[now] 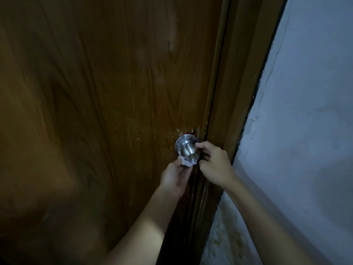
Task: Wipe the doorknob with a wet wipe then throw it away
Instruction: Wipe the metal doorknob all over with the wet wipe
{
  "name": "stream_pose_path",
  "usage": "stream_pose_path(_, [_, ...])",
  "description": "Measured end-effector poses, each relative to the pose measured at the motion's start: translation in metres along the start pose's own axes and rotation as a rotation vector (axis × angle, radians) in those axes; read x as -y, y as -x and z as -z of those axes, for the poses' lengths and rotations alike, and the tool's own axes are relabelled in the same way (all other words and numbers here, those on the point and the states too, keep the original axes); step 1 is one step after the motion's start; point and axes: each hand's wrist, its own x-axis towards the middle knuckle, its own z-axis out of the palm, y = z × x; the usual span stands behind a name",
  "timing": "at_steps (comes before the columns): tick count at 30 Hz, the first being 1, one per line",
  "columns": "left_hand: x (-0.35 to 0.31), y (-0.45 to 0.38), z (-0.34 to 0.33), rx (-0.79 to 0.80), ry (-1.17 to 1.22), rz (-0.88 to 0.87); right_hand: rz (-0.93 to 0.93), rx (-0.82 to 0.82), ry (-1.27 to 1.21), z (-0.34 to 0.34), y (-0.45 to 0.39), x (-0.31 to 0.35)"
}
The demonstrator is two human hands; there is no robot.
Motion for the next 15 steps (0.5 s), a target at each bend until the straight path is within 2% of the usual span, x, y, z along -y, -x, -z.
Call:
stream_pose_path(7, [0.007, -0.002, -0.008, 0.106, 0.129, 0.093, 0.037, -0.021, 0.061, -0.001, -0.005, 0.000])
stream_pose_path(13, [-0.004, -0.001, -0.005, -0.036, -0.030, 0.010, 0.055, -0.028, 0.082, 0.001, -0.004, -0.002])
stream_pose_path(15, [0.001, -0.002, -0.009, -0.038, 0.017, 0.021, 0.079, -0.038, 0.104, 0.001, -0.004, -0.002])
